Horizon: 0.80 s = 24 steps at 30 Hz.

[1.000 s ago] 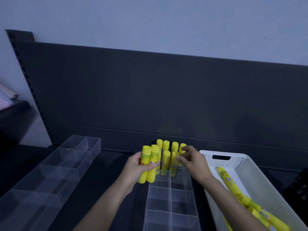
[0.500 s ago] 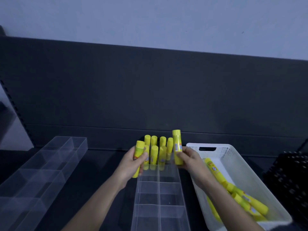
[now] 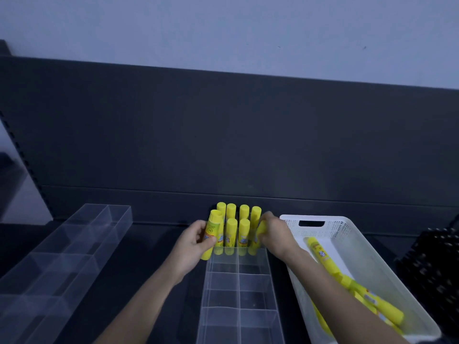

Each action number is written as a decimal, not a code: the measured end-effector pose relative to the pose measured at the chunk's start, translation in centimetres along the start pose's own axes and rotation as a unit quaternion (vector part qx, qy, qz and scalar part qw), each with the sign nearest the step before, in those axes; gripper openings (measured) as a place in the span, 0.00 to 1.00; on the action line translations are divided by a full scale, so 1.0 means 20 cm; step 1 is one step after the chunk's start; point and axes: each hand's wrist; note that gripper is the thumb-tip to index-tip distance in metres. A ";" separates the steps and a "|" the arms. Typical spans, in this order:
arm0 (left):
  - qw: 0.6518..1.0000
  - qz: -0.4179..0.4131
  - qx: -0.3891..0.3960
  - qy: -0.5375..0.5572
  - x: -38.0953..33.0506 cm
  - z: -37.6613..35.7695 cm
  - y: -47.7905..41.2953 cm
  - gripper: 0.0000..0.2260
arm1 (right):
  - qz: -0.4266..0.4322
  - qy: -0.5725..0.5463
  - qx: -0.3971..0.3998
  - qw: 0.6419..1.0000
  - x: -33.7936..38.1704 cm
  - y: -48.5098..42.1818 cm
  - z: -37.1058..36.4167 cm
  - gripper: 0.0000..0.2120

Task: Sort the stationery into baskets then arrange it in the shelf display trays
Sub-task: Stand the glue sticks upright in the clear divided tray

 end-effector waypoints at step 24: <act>0.995 -0.035 -0.049 0.083 -0.07 0.01 0.03 0.14 | 0.041 -0.308 -0.023 0.950 0.11 0.22 0.02 0.03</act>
Point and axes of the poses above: each hand's wrist, its own y-axis away from the middle knuckle, its own z-axis out of the back of the hand, x = y × z, and after that the axes turned 2 degrees about z, right-handed
